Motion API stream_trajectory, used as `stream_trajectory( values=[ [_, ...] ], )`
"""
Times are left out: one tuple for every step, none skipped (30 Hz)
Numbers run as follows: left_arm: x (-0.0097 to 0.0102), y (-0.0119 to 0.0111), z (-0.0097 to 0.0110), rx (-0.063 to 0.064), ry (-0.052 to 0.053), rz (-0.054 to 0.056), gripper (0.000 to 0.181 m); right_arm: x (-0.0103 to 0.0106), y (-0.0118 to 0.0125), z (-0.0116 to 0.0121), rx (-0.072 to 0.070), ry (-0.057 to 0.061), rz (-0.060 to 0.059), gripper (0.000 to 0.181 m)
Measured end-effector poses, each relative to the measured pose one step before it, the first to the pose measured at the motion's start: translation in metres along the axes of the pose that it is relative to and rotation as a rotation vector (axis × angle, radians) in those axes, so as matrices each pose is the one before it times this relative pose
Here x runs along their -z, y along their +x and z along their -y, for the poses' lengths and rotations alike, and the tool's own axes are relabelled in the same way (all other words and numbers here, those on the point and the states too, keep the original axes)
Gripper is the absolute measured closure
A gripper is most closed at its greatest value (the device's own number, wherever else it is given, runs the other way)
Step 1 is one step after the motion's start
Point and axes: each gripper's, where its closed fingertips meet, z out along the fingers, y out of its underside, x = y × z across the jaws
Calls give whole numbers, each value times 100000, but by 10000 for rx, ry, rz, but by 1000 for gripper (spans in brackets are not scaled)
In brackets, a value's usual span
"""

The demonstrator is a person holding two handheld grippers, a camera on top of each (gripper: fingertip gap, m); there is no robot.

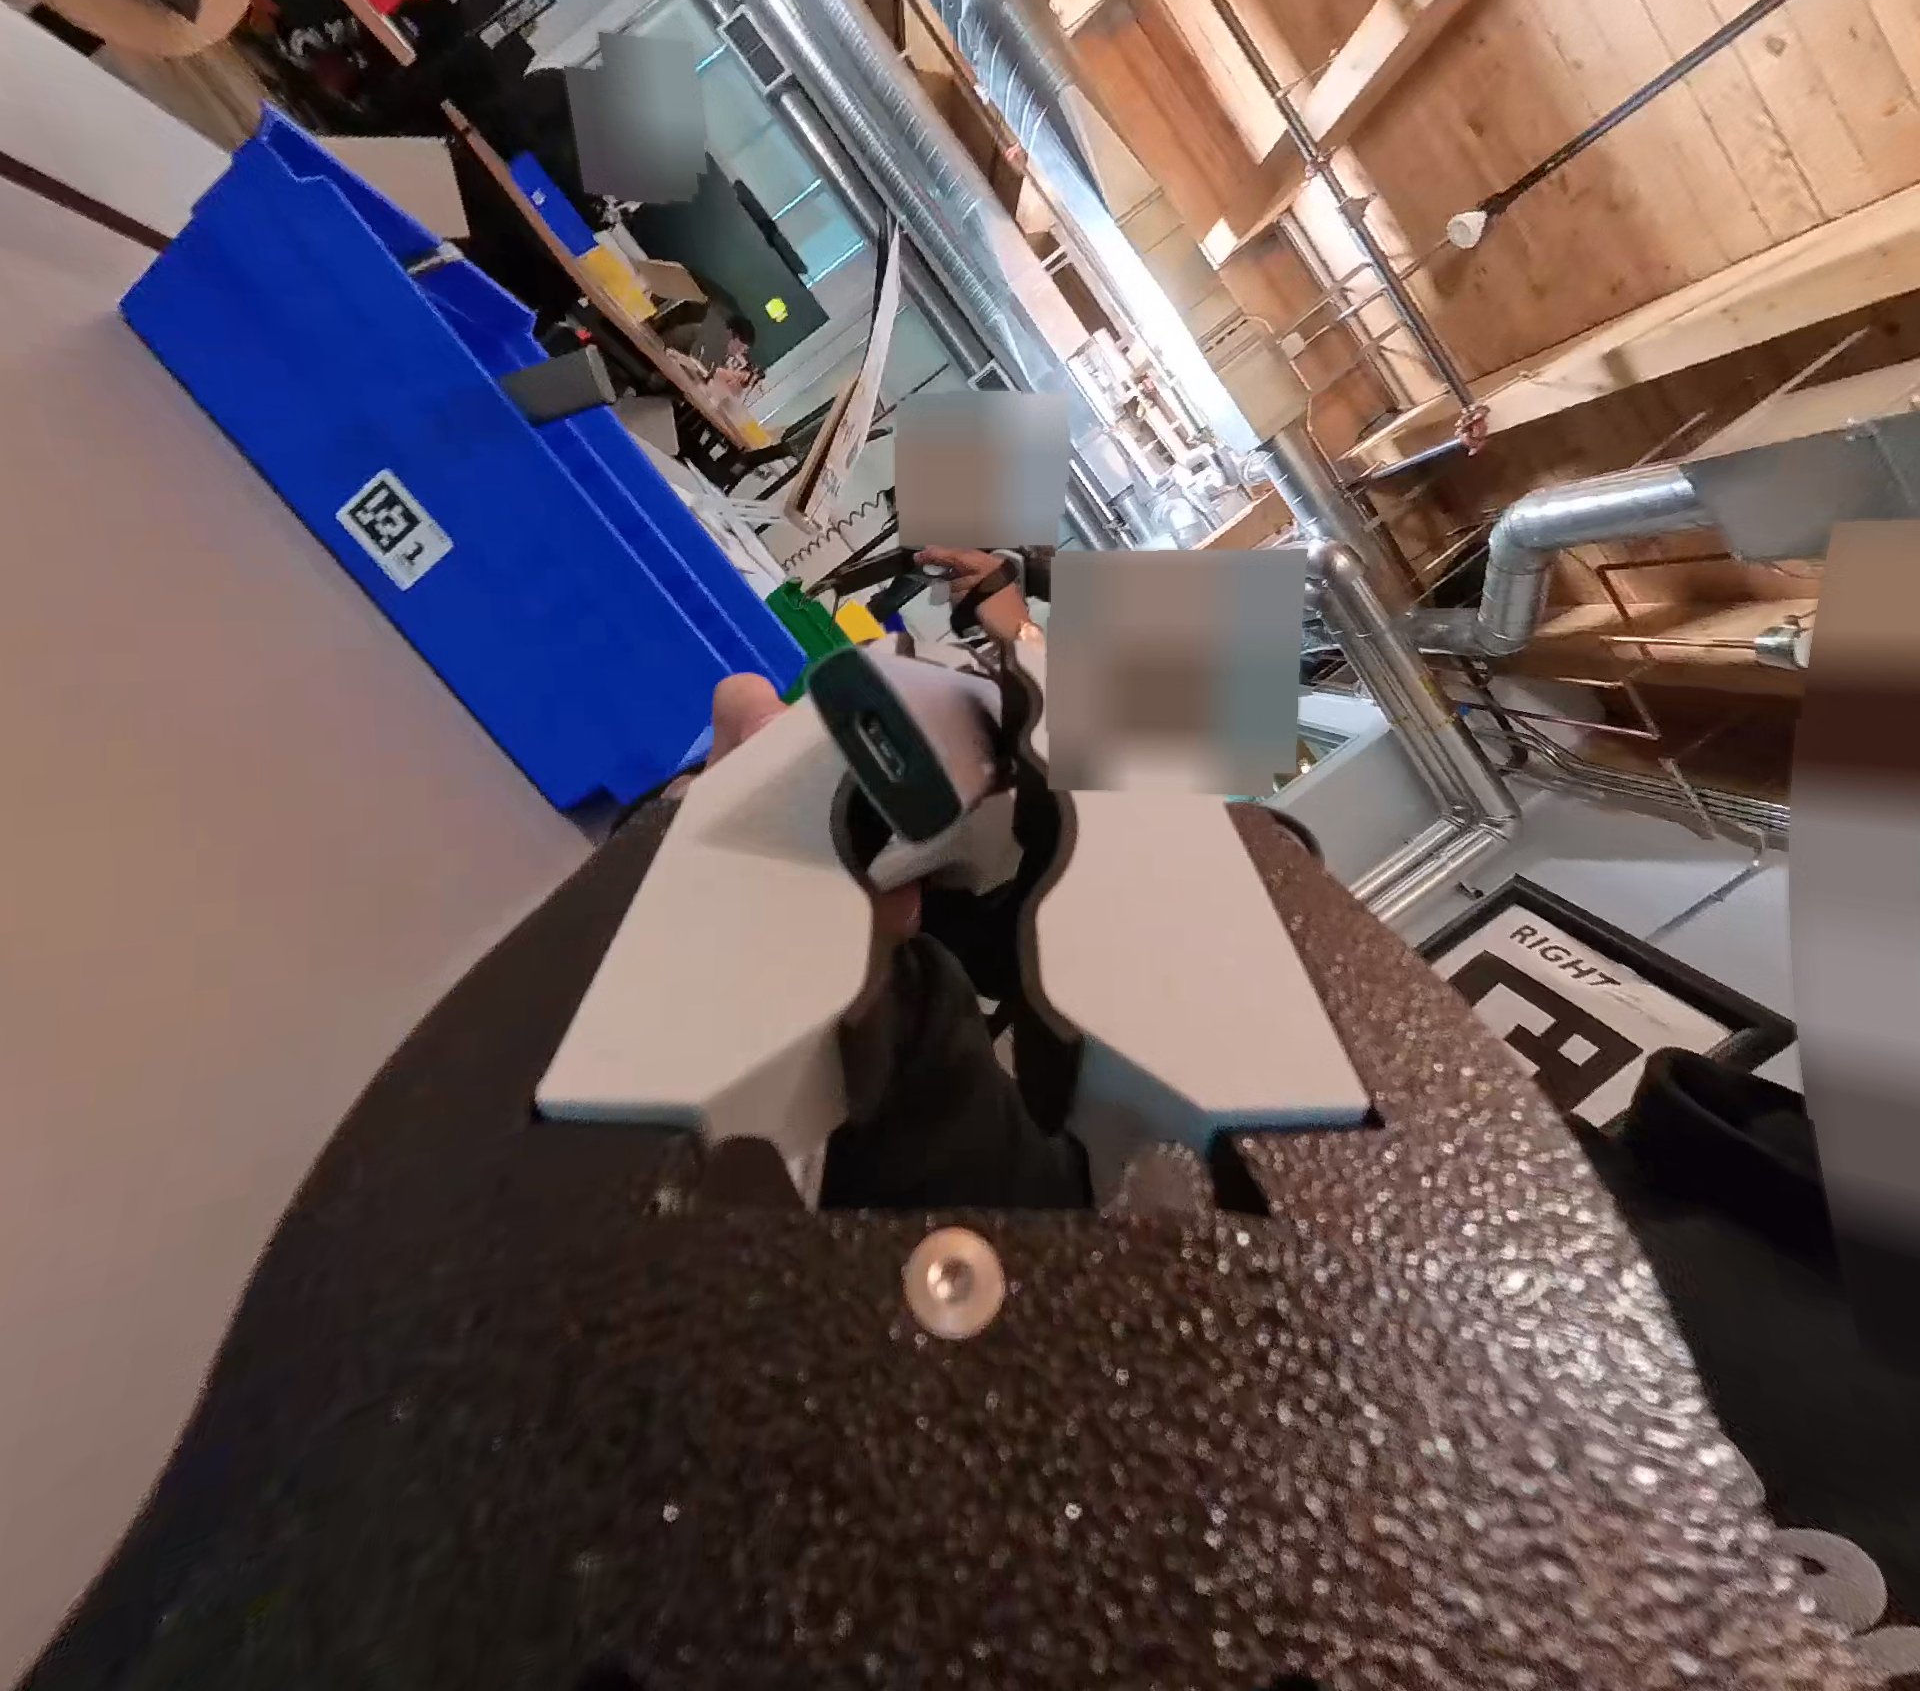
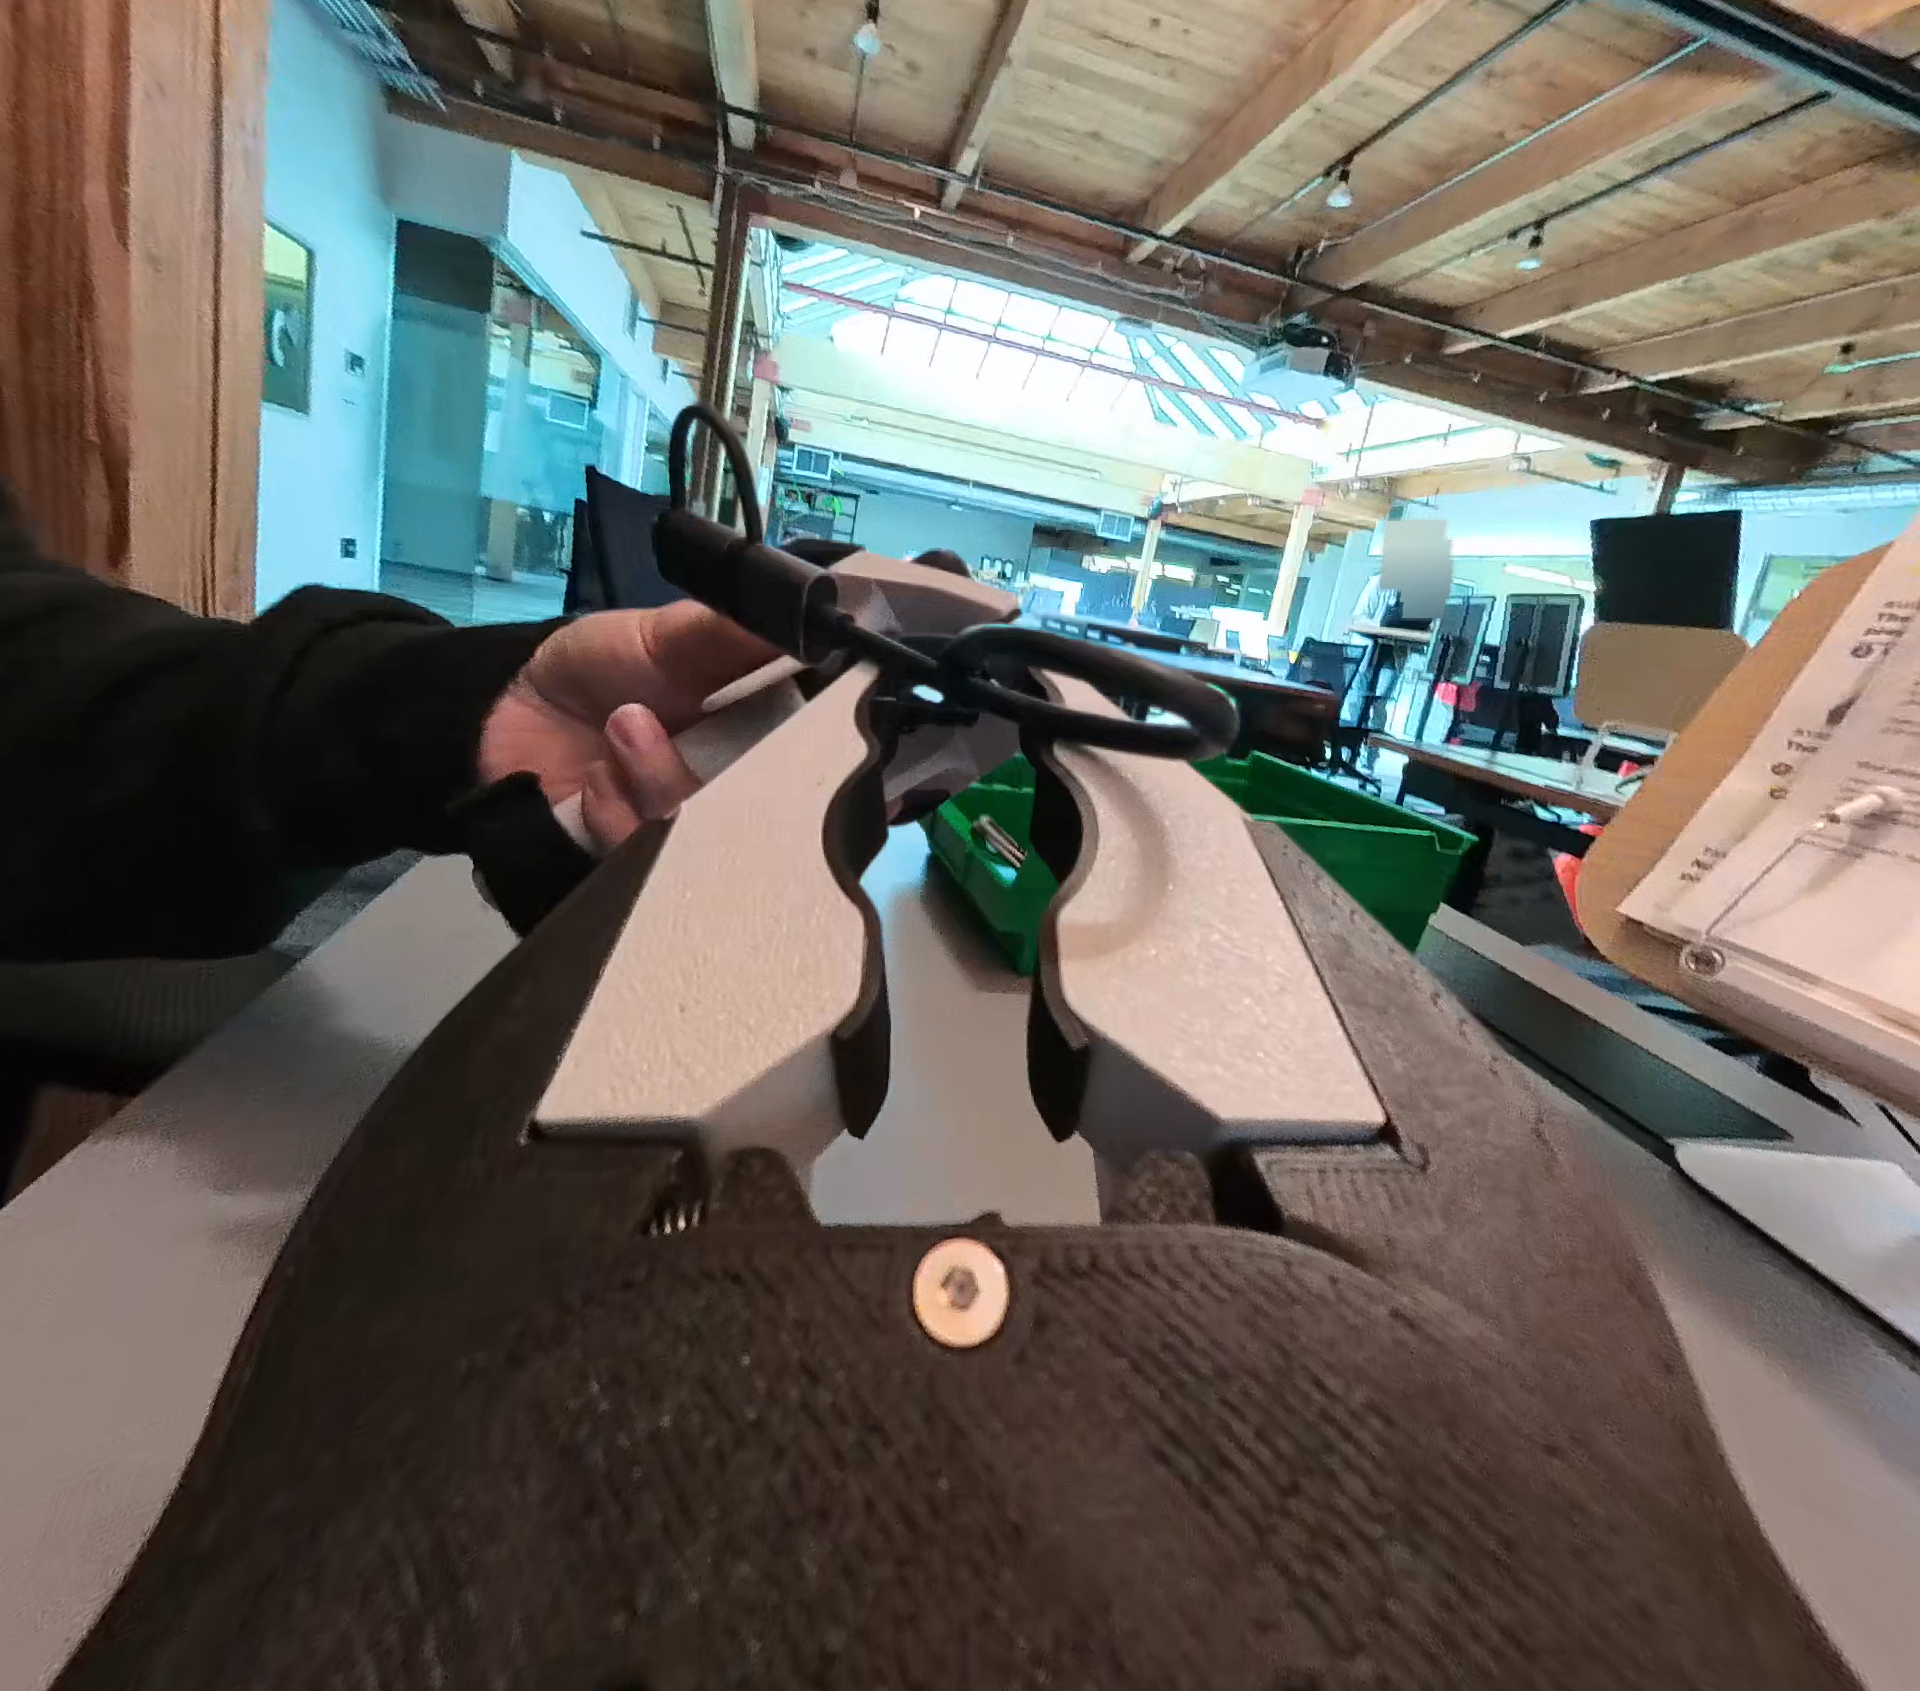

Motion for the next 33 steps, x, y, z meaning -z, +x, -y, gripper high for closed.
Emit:
stream_trajectory(
  values=[
    [91,-259,78,10,-116,169,168,16,193,-404,37,-222,-114,160],
    [99,-218,68,-20,-158,149,169,13,158,-375,65,-186,-118,160],
    [118,-87,-6,-9,-232,74,171,-23,56,-330,83,-149,-89,160],
    [116,-27,5,-9,-214,110,173,-57,154,-448,146,-234,-168,160],
    [73,-68,-68,-166,-229,226,174,-122,126,-456,234,-267,-192,158],
    [19,-41,-192,-283,-299,241,174,-156,-92,-307,230,-185,-90,157],
    [-10,81,-163,-132,-265,146,174,-175,-179,3,119,-6,-39,157],
    [-9,169,-48,49,-151,29,174,-123,-78,320,56,190,-91,158],
    [33,183,77,114,-44,-49,174,-99,1,331,71,181,-122,158],
    [65,69,73,113,-36,-36,174,-97,12,79,85,19,-97,158],
    [79,-17,14,78,-56,-37,174,-54,-12,-12,55,-20,-40,158],
    [27,-35,-3,159,-29,-99,174,-18,-27,99,4,58,-29,158],
    [9,-48,2,243,3,-137,174,-3,-25,132,-4,82,-6,157],
    [4,-79,-44,232,-34,-132,174,32,-21,41,61,-14,23,157],
    [-3,-93,-9,186,-32,-106,174,21,54,-47,168,-104,-27,157],
    [-1,-106,25,116,-19,-59,174,27,60,-108,109,-122,-30,157],
    [-31,-106,21,50,-32,-26,174,36,58,-64,44,-62,-25,157],
    [-73,-61,1,58,-25,-46,173,45,15,97,-2,52,-1,158],
    [-113,-4,-26,85,-13,-84,173,66,72,169,-66,80,-12,157],
    [-151,-6,-57,120,-14,-107,173,72,50,246,14,105,-30,158],
    [-124,-19,-38,163,-10,-119,173,53,-13,147,39,33,17,158],
    [-83,-73,-32,142,-33,-86,172,37,17,-61,73,-79,25,158],
    [-6,-181,17,110,-21,-16,172,22,55,-222,111,-147,-13,158],
    [22,-232,20,91,-21,23,172,-8,20,-228,76,-107,-14,157],
    [21,-148,-35,102,-47,-17,172,-8,-53,-130,42,-56,13,158],
    [27,-152,-42,73,-38,13,172,-8,3,-204,50,-114,8,158],
    [69,-192,29,-6,9,83,171,-39,18,-204,-37,-119,9,159],
    [76,-131,65,-7,21,59,171,-82,23,-181,-157,-103,21,159],
    [87,-247,130,-4,56,109,170,-101,99,-269,-257,-193,-42,159],
    [73,-209,166,-21,65,72,169,-119,70,-127,-273,-99,-47,159],
    [35,-73,198,-33,90,-9,169,-107,98,-46,-291,-43,-53,159],
    [19,-161,216,-102,102,107,168,-107,147,-74,-343,-22,-64,159],
    [-23,-162,242,-203,89,173,167,-75,152,-14,-327,77,-56,159]
  ],
)
